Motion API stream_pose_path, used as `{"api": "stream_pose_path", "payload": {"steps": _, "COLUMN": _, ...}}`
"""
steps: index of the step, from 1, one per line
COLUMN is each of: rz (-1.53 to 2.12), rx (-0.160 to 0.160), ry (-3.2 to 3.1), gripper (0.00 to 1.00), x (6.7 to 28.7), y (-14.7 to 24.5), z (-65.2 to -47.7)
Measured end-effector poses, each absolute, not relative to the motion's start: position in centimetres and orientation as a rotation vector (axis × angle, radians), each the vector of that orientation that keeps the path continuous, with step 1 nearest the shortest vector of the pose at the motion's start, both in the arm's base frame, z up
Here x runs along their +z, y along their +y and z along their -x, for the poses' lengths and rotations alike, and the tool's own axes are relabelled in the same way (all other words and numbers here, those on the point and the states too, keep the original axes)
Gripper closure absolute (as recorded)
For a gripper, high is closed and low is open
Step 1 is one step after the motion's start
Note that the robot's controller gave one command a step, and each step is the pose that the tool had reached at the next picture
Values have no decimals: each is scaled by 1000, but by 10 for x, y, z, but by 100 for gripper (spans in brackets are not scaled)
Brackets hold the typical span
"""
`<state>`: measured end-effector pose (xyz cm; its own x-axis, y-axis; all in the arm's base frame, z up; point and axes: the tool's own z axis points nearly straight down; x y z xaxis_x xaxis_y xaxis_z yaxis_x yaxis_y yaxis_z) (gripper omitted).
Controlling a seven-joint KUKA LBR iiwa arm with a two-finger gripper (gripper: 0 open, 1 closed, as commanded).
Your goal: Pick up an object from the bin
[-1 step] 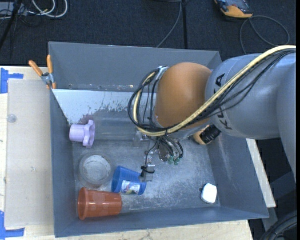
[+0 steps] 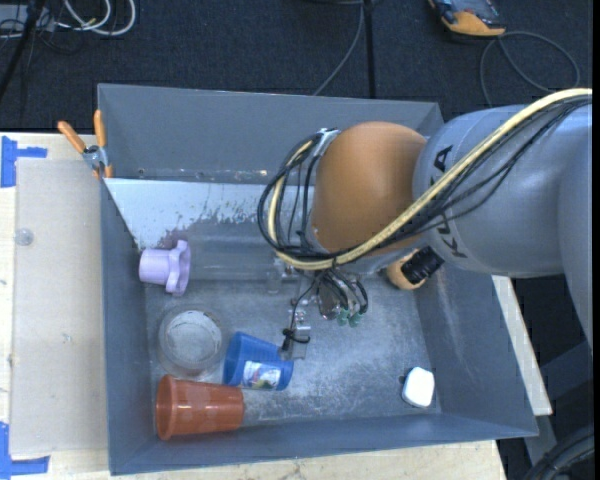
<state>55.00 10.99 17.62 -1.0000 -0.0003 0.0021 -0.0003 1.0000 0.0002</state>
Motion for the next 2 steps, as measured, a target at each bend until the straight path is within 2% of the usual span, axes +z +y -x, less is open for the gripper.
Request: {"api": "stream_pose_path", "payload": {"steps": 2, "rz": 33, "rx": 2, "ry": -3126, "gripper": 0, "x": 60, "y": 136, "z": -522}}
